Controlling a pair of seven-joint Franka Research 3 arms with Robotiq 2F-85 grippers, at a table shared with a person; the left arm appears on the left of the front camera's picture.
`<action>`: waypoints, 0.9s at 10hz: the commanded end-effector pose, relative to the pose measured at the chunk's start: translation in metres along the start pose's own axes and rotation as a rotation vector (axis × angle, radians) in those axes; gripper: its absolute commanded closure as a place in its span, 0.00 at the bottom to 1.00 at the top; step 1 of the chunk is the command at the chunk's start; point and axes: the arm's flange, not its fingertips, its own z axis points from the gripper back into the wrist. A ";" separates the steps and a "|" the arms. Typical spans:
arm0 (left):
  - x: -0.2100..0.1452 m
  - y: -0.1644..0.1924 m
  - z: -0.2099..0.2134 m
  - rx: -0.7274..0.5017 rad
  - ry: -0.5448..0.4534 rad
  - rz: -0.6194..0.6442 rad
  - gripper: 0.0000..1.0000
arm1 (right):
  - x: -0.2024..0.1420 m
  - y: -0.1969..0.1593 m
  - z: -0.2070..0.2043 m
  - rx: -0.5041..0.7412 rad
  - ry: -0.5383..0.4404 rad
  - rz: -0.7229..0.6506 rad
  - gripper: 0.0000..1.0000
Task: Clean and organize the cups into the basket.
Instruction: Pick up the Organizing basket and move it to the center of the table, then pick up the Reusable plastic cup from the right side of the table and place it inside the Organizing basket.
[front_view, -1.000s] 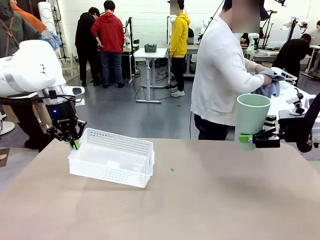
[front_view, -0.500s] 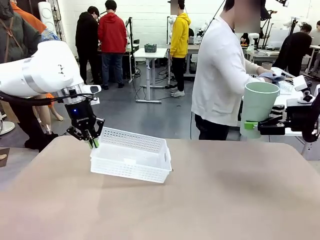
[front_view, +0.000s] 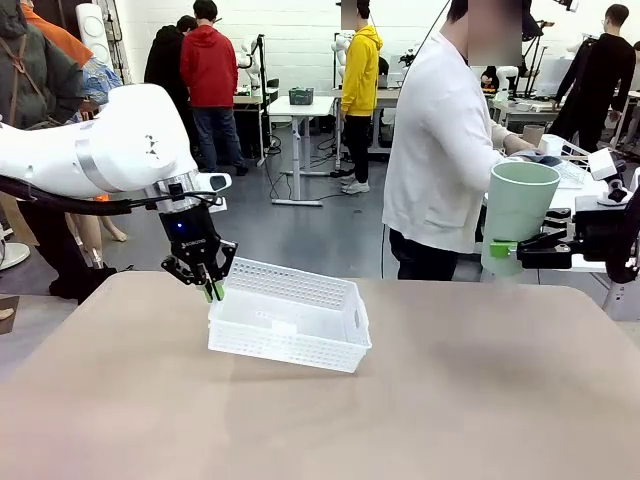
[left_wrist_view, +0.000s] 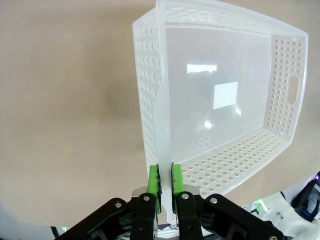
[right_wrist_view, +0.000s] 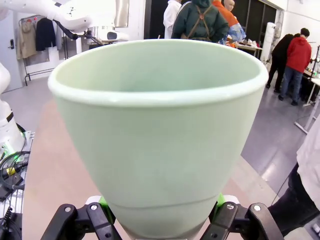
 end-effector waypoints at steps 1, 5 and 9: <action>0.003 -0.015 -0.008 -0.006 -0.006 -0.005 1.00 | 0.000 0.000 0.000 0.000 0.000 -0.002 0.96; 0.003 -0.020 -0.013 -0.021 0.080 -0.057 1.00 | 0.000 0.000 0.000 0.000 0.000 -0.002 0.96; -0.001 -0.023 -0.021 0.006 0.032 -0.042 1.00 | 0.000 0.000 0.000 0.000 0.000 -0.002 0.96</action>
